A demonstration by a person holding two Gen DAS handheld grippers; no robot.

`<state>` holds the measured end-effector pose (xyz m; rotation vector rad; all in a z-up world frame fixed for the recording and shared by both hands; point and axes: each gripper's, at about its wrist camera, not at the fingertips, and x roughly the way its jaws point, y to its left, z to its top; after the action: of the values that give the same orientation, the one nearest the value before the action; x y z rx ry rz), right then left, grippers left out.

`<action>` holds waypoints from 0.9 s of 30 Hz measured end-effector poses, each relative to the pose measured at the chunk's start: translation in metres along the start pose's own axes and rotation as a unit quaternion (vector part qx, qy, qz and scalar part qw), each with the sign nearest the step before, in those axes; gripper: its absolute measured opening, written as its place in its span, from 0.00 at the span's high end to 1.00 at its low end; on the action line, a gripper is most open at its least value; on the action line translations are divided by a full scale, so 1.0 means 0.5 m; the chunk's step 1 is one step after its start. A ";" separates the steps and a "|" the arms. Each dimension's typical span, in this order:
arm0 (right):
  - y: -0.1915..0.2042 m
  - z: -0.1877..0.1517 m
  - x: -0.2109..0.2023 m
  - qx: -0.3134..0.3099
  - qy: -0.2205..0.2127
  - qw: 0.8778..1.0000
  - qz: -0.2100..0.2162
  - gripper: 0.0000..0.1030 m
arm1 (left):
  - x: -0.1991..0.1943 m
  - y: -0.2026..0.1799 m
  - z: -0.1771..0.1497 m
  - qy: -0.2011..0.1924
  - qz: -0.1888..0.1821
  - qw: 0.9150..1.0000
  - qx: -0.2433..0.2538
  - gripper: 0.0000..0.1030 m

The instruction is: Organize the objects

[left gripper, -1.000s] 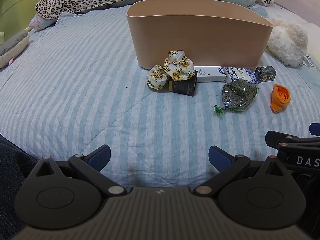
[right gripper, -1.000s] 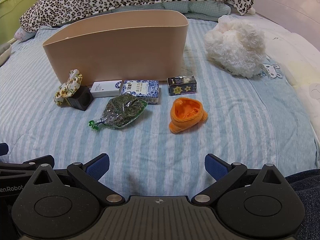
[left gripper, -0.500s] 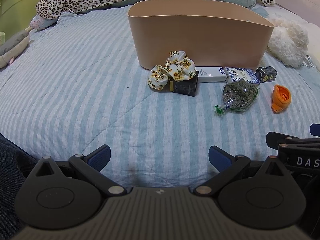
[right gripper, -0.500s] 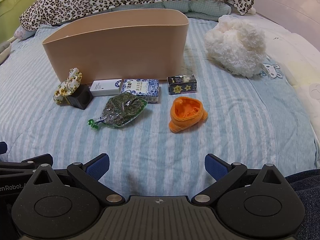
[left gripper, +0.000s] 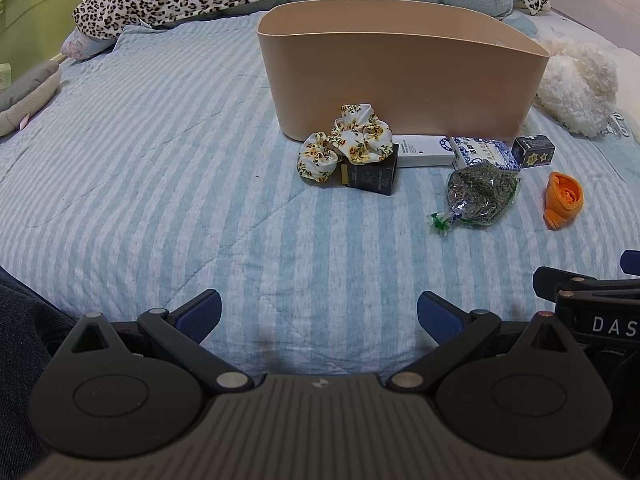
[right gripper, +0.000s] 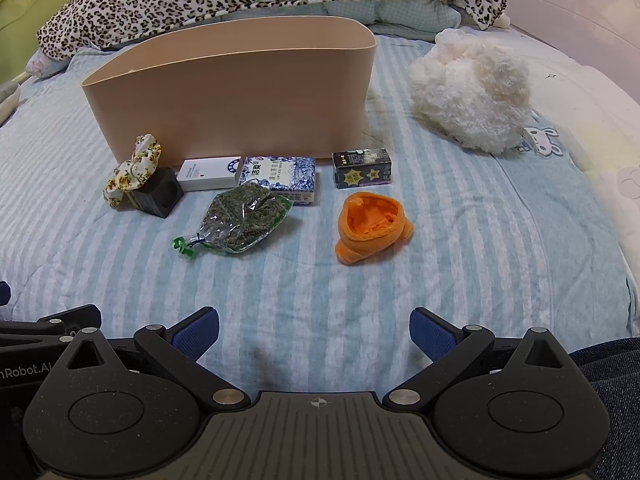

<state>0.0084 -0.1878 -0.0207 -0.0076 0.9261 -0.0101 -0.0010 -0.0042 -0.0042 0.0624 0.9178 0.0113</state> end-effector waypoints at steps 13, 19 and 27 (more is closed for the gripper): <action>-0.001 0.002 0.000 0.001 0.004 1.000 -0.009 0.00 | 0.003 -0.004 0.001 -0.001 -0.002 1.000 0.003 0.00; 0.000 0.003 0.004 0.002 0.008 1.000 -0.012 0.00 | 0.004 -0.004 0.002 0.001 -0.003 1.000 0.001 0.00; -0.001 0.005 0.003 0.003 0.005 1.000 -0.016 0.00 | 0.005 0.000 0.007 0.003 -0.007 1.000 -0.002 0.00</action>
<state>0.0113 -0.1882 -0.0205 -0.0169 0.9366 -0.0423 0.0032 -0.0044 -0.0042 0.0525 0.9244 -0.0010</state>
